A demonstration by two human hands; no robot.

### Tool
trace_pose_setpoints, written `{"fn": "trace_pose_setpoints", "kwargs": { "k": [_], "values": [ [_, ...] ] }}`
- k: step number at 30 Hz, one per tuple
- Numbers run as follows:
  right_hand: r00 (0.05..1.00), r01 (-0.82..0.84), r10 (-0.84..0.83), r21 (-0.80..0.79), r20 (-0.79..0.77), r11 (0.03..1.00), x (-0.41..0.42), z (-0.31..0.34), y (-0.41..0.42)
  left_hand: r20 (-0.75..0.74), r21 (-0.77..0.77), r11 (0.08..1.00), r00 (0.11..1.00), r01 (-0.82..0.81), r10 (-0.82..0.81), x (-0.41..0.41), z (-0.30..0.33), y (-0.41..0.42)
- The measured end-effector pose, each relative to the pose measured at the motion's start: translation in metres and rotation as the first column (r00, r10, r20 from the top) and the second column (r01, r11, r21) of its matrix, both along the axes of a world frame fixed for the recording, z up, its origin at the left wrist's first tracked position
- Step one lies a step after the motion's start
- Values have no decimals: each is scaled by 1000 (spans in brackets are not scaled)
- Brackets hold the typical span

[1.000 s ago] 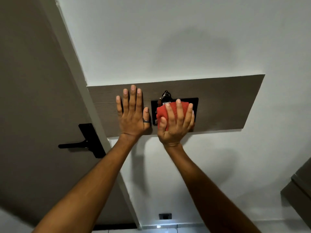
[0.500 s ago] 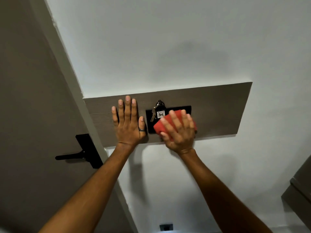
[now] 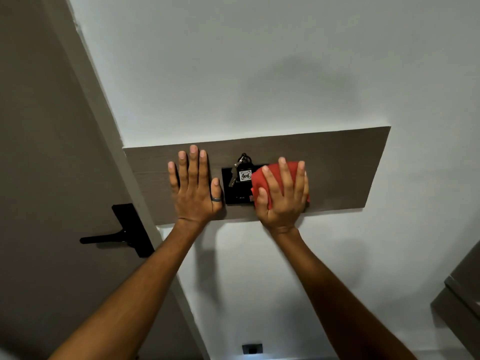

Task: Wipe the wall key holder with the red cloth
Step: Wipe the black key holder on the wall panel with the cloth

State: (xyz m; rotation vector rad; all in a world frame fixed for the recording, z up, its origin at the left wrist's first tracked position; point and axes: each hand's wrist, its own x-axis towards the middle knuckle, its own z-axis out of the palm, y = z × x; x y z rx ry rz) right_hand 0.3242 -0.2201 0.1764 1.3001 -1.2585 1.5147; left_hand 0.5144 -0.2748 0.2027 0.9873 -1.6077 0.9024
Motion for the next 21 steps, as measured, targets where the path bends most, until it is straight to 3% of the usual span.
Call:
{"fn": "trace_pose_setpoints", "kwargs": {
  "k": [4,9,13,15,21],
  "values": [
    [1000,-6,5,-26,-18,1000,-5,10,-8,2,-1,1000,1000,-9,9,1,1,0],
    [976,91,-84,27,-203,995,-22,-28,8,6,-29,999,1000,-26,26,-1,2,0],
    [998,23,-21,21,-63,1000,-11,9,-1,-9,-4,999,999,-38,38,-2,0,4],
    [996,14,-13,8,-85,1000,-12,18,-4,-19,10,999,998,-52,52,-1,2,6],
    [947,25,5,90,-320,996,-52,-22,26,-134,246,967,990,70,-38,-23,-7,42]
  ]
}}
